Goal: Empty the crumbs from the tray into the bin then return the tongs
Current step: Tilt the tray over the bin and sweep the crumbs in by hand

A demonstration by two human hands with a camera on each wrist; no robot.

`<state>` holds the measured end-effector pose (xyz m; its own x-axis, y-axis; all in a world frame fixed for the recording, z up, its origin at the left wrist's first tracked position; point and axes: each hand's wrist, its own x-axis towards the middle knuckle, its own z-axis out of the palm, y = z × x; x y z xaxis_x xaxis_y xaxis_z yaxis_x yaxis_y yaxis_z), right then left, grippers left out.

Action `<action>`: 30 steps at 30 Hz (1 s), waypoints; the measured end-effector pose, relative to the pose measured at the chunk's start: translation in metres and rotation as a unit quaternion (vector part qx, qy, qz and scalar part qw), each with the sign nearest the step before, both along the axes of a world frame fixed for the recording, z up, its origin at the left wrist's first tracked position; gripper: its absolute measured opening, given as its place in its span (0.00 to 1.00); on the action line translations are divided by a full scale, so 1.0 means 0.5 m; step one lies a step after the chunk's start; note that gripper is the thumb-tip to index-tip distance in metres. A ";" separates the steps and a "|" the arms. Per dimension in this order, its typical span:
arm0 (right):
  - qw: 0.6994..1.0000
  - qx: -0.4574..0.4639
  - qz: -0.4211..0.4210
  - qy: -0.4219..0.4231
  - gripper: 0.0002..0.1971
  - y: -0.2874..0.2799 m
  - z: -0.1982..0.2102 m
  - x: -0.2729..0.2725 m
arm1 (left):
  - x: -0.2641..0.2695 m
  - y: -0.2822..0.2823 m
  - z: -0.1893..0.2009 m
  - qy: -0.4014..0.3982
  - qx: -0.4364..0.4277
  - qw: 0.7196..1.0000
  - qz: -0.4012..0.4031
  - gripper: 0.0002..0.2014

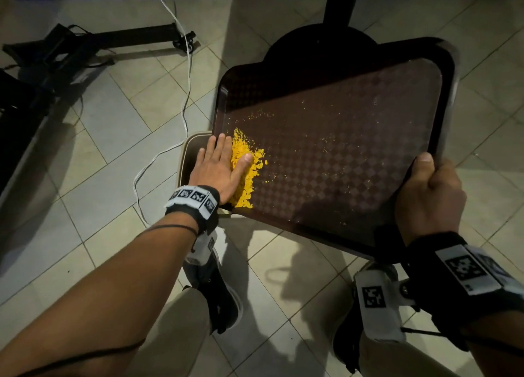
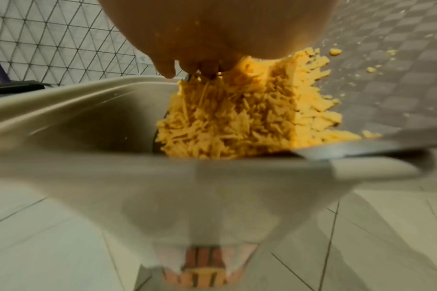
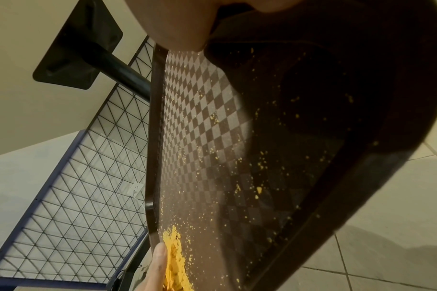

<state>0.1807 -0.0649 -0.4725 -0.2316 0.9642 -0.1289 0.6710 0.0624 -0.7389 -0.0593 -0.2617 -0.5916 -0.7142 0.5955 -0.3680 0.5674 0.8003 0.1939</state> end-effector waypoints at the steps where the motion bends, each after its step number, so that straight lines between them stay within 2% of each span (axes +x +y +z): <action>1: 1.000 0.002 0.001 -0.001 0.19 -0.001 0.000 0.000 | 0.010 -0.008 0.002 -0.002 0.007 1.000 0.008 0.44; 4: 1.000 0.013 0.006 -0.002 0.19 -0.002 -0.004 0.002 | 0.054 0.012 0.026 0.020 0.051 0.998 -0.002 0.40; 7: 1.000 0.019 0.010 0.004 0.18 -0.004 -0.003 -0.002 | 0.127 0.097 0.077 0.054 0.119 0.986 -0.101 0.37; 10: 1.000 0.021 0.012 0.003 0.18 -0.005 -0.001 -0.005 | 0.204 0.190 0.112 0.042 0.160 0.965 -0.204 0.38; 13: 1.000 0.017 0.003 0.004 0.18 -0.001 -0.004 -0.005 | 0.227 0.234 0.113 0.041 0.166 0.957 -0.233 0.39; 15: 1.000 0.006 0.001 0.009 0.18 0.002 -0.006 -0.002 | 0.197 0.235 0.100 0.037 0.159 0.965 -0.206 0.39; 20: 1.000 0.011 0.011 -0.001 0.18 0.004 -0.007 0.006 | 0.073 0.160 0.042 0.033 0.073 0.996 -0.046 0.41; 22: 1.000 0.023 0.016 0.007 0.18 0.002 -0.006 0.007 | 0.032 0.119 0.028 0.015 0.022 1.000 0.008 0.44; 24: 0.999 0.031 0.021 0.014 0.17 0.001 -0.005 0.008 | 0.022 0.103 0.034 0.007 0.017 0.999 0.027 0.44; 26: 0.999 0.036 0.028 0.019 0.16 0.000 -0.006 0.008 | 0.056 0.122 0.060 0.019 0.063 0.998 -0.013 0.40; 30: 0.999 0.024 0.024 0.025 0.18 -0.005 -0.009 0.001 | 0.209 0.217 0.131 0.041 0.167 0.964 -0.201 0.33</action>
